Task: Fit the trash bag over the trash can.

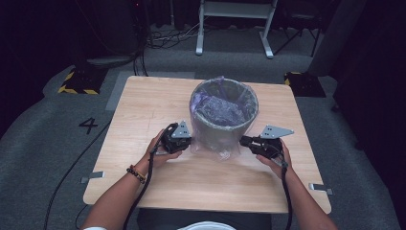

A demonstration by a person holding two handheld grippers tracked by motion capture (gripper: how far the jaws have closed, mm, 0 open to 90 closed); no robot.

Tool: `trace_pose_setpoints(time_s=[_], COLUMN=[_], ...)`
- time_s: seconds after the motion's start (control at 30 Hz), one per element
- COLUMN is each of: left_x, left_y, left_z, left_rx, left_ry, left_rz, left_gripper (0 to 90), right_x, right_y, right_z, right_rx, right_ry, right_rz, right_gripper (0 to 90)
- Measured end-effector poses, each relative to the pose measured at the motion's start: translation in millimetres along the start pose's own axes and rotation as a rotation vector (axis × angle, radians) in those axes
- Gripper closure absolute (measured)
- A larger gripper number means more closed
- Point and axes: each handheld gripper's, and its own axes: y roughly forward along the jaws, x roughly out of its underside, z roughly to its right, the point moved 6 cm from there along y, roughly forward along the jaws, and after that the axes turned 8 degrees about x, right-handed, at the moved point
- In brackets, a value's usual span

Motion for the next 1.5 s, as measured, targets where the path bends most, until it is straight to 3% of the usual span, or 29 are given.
trace_pose_setpoints(time_s=[0.13,0.23,0.33,0.37,0.43,0.57,0.67,0.77,0.83,0.97,1.23,1.37,1.5], left_x=[6.1,9.9,15.5,17.8,23.7,41.3,56.0,66.8,72.1,82.4,92.2,93.0,96.2], left_y=[-3.2,-12.4,-24.4,-28.6,-36.0,-43.9,-45.8,-47.8,-49.6,-49.7,-43.5,-42.9,-41.6], left_z=[-2.1,-8.3,-9.0,-8.0,-6.0,-1.8,3.2,8.6,11.5,16.4,21.0,21.0,18.6], left_rx=[-0.026,-0.071,-0.090,-0.093,-0.102,-0.092,-0.077,-0.078,-0.081,-0.059,-0.070,-0.057,-0.026], left_ry=[-0.002,-0.061,-0.076,-0.080,-0.092,-0.144,-0.163,-0.177,-0.181,-0.209,-0.180,-0.186,-0.219], left_rz=[-0.008,0.014,0.022,0.025,0.016,-0.016,-0.038,-0.070,-0.074,-0.094,-0.123,-0.109,-0.076], left_gripper=[89.5,56.9,34.3,32.1,24.7,16.7,17.2,16.7,16.7,16.7,16.4,15.9,14.7], right_x=[6.6,16.2,22.3,23.5,24.0,23.5,23.8,20.2,14.3,-5.0,-62.1,-83.4,-101.0], right_y=[1.3,3.3,-0.3,-2.6,-8.1,-20.7,-27.2,-35.3,-41.8,-55.2,-75.0,-76.8,-73.7], right_z=[3.0,6.7,12.5,14.5,19.4,26.0,29.3,28.3,28.1,24.9,21.9,21.5,21.1], right_rx=[-0.006,0.004,0.012,0.016,0.037,0.051,0.067,0.045,0.062,0.115,0.125,0.130,0.134], right_ry=[0.010,0.013,0.035,0.043,0.076,0.107,0.115,0.119,0.126,0.073,0.038,0.015,-0.017], right_rz=[-0.006,-0.052,-0.057,-0.056,-0.049,-0.032,-0.044,-0.016,0.015,0.038,0.136,0.164,0.164], right_gripper=[90.0,90.0,90.0,87.9,68.9,50.9,33.8,22.0,21.8,22.3,21.7,21.6,21.4])
